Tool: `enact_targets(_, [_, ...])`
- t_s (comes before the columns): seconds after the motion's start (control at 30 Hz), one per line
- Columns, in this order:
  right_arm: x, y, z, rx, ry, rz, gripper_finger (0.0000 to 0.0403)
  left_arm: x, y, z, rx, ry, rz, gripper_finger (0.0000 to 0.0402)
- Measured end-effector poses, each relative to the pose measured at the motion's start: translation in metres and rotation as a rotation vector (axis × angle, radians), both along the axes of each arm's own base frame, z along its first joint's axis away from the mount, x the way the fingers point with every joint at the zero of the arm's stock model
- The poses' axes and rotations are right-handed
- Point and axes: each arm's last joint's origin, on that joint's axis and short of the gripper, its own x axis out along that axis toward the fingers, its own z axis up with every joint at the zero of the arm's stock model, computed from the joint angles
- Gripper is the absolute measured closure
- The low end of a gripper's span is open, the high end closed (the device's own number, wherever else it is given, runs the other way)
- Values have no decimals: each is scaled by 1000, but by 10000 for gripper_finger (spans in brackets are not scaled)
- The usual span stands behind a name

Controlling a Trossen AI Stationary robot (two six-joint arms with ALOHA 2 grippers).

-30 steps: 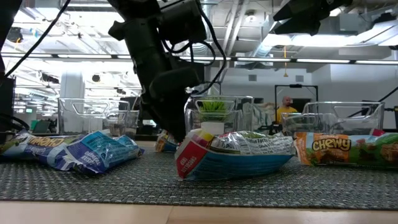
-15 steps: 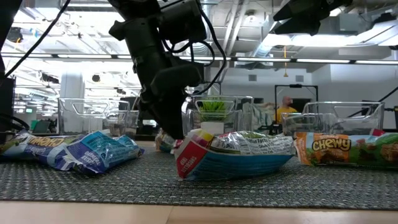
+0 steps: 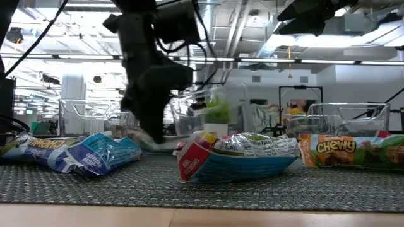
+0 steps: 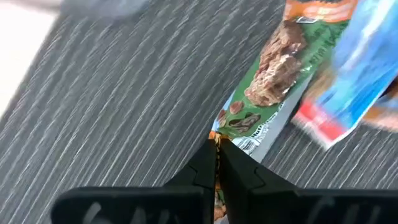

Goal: Pick and place Granola Bars by type
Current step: Put the yellow granola bar into the left transparent bin

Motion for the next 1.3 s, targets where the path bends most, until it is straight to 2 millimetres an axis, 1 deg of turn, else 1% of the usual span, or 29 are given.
enact_targets(0.07, [0, 0, 0, 0, 0, 0, 143, -7, 1, 16, 18, -20, 41, 401])
enact_targets(0.13, [0, 0, 0, 0, 0, 0, 143, -16, 0, 38, 50, -69, 86, 401])
enact_targets(0.27, [0, 0, 0, 0, 0, 0, 143, -41, -1, 78, 104, -149, 171, 401])
enact_targets(0.33, [0, 0, 0, 0, 0, 0, 143, -55, 2, 98, 139, -208, 235, 401])
enact_targets(0.43, [0, 0, 0, -18, 5, 17, 143, -79, 10, 120, 223, -249, 367, 401])
enact_targets(0.53, [1, 1, 1, -51, 9, 63, 143, -102, 22, 135, 306, -277, 502, 401])
enact_targets(0.63, [1, 1, 2, -52, -4, 69, 143, -122, 36, 144, 389, -268, 630, 401])
enact_targets(0.77, [2, 1, 3, -51, -16, 68, 143, -143, 58, 146, 486, -169, 778, 401])
enact_targets(0.87, [2, 1, 4, -51, -27, 68, 143, -152, 75, 145, 504, -68, 837, 401])
enact_targets(0.97, [2, 1, 5, -52, -29, 67, 143, -156, 86, 144, 494, -12, 839, 391])
enact_targets(1.07, [2, 1, 5, -51, -29, 66, 143, -158, 95, 144, 491, 26, 826, 363])
enact_targets(1.17, [2, 1, 5, -51, -29, 66, 143, -160, 100, 144, 479, 54, 821, 323])
enact_targets(1.3, [2, 1, 5, -46, -31, 64, 143, -161, 103, 144, 472, 58, 827, 265])
